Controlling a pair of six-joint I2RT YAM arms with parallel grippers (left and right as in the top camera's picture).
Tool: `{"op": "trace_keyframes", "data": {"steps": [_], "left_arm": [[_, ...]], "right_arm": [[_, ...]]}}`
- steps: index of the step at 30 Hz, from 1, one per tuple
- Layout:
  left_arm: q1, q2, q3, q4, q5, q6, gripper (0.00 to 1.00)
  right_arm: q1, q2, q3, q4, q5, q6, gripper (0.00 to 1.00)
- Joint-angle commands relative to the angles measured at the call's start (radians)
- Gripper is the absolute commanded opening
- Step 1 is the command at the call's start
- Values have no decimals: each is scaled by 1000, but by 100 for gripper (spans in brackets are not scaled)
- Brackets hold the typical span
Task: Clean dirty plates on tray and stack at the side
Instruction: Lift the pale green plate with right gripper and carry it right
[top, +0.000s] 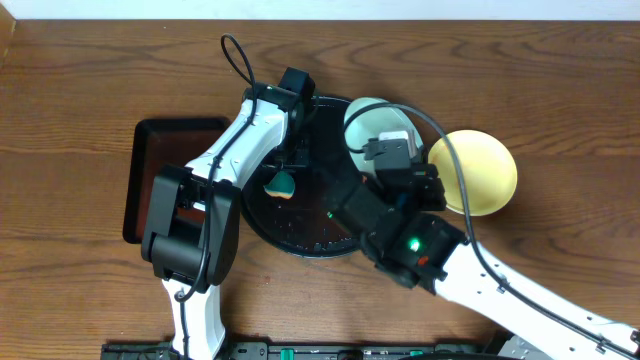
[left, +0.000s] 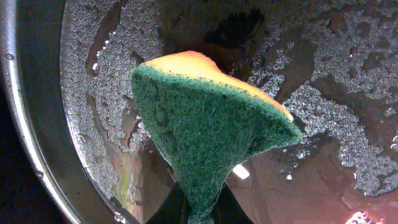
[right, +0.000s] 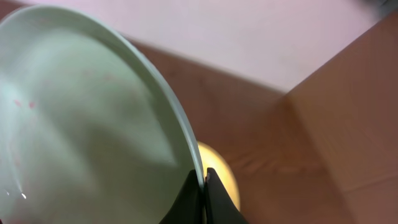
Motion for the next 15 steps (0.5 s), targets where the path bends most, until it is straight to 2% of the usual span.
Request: {"op": "trace_keyframes", "data": {"steps": [1, 5, 11, 15], "left_arm": [[3, -1, 11, -1, 0, -5, 8], [3, -1, 11, -1, 0, -5, 7], [3, -1, 11, -1, 6, -5, 8], [3, -1, 11, -1, 6, -5, 8]], "right_arm": [[-87, -10, -2, -41, -253, 114, 1], [-223, -10, -2, -74, -536, 108, 1], [-499, -10, -2, -77, -956, -23, 1], [-694, -9, -2, -104, -1091, -56, 1]]}}
